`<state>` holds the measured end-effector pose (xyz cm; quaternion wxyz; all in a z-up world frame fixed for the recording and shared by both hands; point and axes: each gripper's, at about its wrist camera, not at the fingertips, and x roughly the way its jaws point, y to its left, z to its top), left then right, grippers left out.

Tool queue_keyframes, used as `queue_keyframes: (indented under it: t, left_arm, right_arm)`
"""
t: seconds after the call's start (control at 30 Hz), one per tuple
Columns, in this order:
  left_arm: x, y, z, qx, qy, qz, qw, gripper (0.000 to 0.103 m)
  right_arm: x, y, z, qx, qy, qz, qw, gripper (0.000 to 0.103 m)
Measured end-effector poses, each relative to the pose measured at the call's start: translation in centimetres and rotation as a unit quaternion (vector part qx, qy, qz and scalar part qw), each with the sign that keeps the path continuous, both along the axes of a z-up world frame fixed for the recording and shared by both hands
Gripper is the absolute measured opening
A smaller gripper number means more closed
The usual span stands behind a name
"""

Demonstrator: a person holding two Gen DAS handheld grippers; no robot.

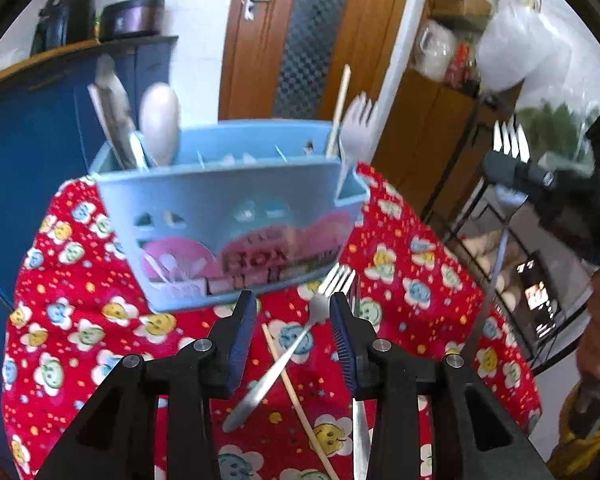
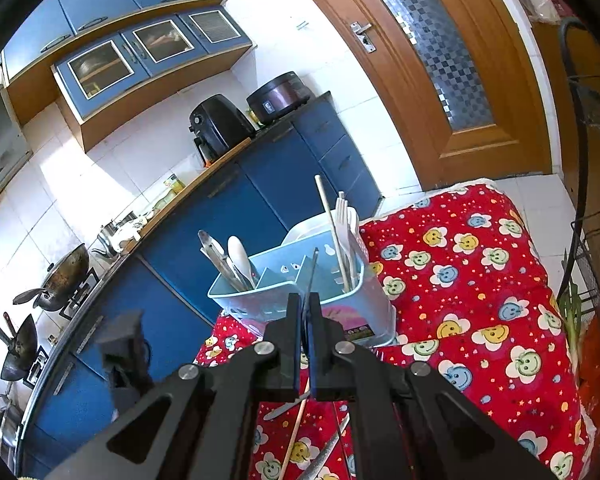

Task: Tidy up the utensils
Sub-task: 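Lower the fork into the holder with the left tool while the right tool drops its fork in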

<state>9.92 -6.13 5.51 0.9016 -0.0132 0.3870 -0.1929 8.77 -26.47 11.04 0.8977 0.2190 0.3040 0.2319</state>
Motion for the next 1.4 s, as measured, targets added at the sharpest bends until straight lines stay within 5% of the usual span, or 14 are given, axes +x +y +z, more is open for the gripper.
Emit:
queue_keyframes:
  t: [0.33, 0.67, 0.77, 0.83, 1.4]
  left_arm:
    - [1.9, -3.4, -4.3, 0.099, 0.03, -0.021, 0.9945, 0.039]
    - [2.9, -5.8, -5.8, 0.145, 0.033, -0.043, 0.9879, 0.039]
    - [3.0, -6.3, -6.2, 0.148, 0.038, -0.051, 0.9869, 0.017]
    - [3.1, -6.8, -6.5, 0.15, 0.035, -0.053, 0.9867, 0.013]
    - [-1.2, -2.0, -2.1, 0.019, -0.02, -0.02, 0.9994, 0.001]
  right_arm:
    - [0.0, -0.7, -0.9, 0.008, 0.009, 0.004, 1.0, 0.004]
    - [0.1, -1.3, -1.4, 0.015, 0.012, 0.001, 1.0, 0.004]
    - [0.1, -1.5, -1.2, 0.014, 0.009, -0.001, 1.0, 0.004]
    - [0.0, -1.5, -1.1, 0.013, 0.007, -0.002, 1.0, 0.004]
    - [-1.2, -0.3, 0.5, 0.007, -0.008, -0.003, 1.0, 0.004]
